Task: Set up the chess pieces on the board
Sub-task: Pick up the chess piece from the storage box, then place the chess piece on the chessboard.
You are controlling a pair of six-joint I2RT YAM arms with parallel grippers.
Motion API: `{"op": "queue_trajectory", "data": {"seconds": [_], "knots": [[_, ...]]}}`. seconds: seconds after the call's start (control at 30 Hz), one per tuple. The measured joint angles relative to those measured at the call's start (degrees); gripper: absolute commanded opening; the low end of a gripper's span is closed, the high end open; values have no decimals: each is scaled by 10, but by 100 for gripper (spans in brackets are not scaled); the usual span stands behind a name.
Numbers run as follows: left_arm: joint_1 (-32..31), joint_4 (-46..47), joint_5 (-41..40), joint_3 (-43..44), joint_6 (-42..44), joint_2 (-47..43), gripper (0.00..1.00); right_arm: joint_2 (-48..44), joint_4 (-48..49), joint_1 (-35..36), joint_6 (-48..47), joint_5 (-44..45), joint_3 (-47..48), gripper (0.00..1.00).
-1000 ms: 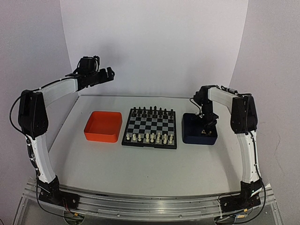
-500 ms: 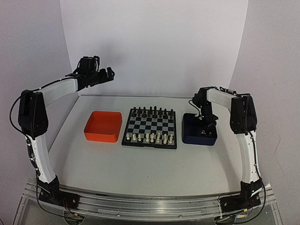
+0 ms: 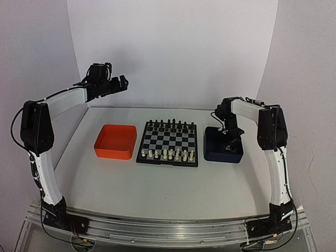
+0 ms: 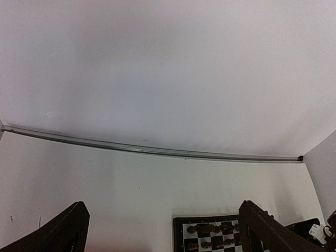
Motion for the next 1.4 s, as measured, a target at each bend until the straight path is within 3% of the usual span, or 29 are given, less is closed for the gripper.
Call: {"op": "queue_trajectory", "data": {"seconds": [0.73,1.07,1.23,1.4], "knots": [[0,11,27,-47,0,-13,100,-40,-1,16,30,-27,79,0],[0,44,44,-158,0,-98,100,-80,1,129,25,-67,195,0],[0,71,49,-227,2,-136,100,-69,-8,178,-30,-115,246,0],[0,39,60,-231,5,-145,100,-32,-1,207,-102,-152,307,0]]}}
